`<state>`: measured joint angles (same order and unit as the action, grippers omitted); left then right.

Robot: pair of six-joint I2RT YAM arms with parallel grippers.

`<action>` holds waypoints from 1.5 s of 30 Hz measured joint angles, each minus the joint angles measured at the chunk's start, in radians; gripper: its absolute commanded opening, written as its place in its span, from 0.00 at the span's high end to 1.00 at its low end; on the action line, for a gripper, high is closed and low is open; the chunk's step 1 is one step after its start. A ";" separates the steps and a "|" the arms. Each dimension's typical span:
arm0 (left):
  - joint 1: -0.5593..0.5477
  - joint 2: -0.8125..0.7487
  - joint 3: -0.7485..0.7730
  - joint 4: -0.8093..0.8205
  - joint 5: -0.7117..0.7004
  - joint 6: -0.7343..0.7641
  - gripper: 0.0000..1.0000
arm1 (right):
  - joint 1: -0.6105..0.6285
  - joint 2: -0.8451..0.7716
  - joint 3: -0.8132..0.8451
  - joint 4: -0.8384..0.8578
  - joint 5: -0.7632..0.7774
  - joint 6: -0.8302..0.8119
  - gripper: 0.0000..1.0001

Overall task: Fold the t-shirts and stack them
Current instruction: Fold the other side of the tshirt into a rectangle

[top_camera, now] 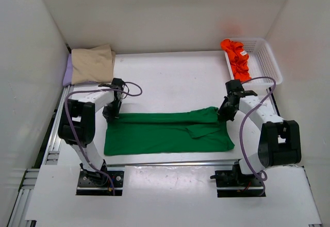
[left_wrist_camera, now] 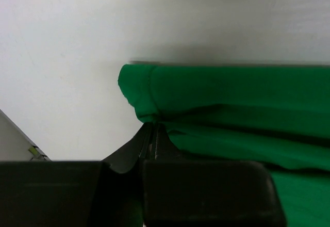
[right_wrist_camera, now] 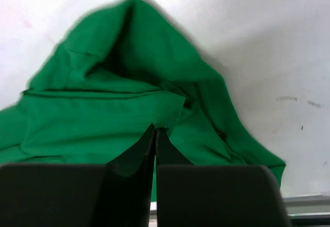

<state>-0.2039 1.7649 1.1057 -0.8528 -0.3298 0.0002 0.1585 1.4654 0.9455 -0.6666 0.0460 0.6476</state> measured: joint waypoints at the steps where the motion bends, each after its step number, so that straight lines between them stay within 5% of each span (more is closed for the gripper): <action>1: 0.000 -0.010 -0.012 0.000 0.000 0.000 0.90 | 0.000 -0.007 -0.018 -0.002 -0.001 0.000 1.00; 9: 0.000 -0.064 -0.060 0.003 -0.004 0.000 0.88 | 0.000 -0.035 -0.073 0.005 -0.005 0.002 1.00; 16: -0.001 -0.089 -0.063 -0.021 -0.011 0.002 0.66 | 0.000 -0.035 -0.075 0.011 -0.004 0.001 1.00; 27: -0.001 -0.186 -0.049 -0.231 0.040 0.000 0.66 | 0.000 -0.036 -0.100 0.018 -0.005 0.008 1.00; 31: -0.012 -0.119 0.095 -0.241 0.083 0.000 0.65 | 0.000 -0.036 -0.105 0.019 -0.008 0.008 1.00; 37: -0.144 -0.034 0.209 -0.127 0.112 0.000 0.65 | 0.000 -0.036 -0.108 0.021 -0.009 0.012 1.00; 45: -0.343 0.102 0.109 -0.078 0.126 0.000 0.65 | 0.000 -0.037 -0.122 0.029 -0.009 0.023 1.00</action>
<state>-0.5465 1.8668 1.2144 -0.9306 -0.2035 0.0006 0.1581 1.4281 0.8234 -0.6380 0.0372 0.6701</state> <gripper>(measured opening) 0.352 0.003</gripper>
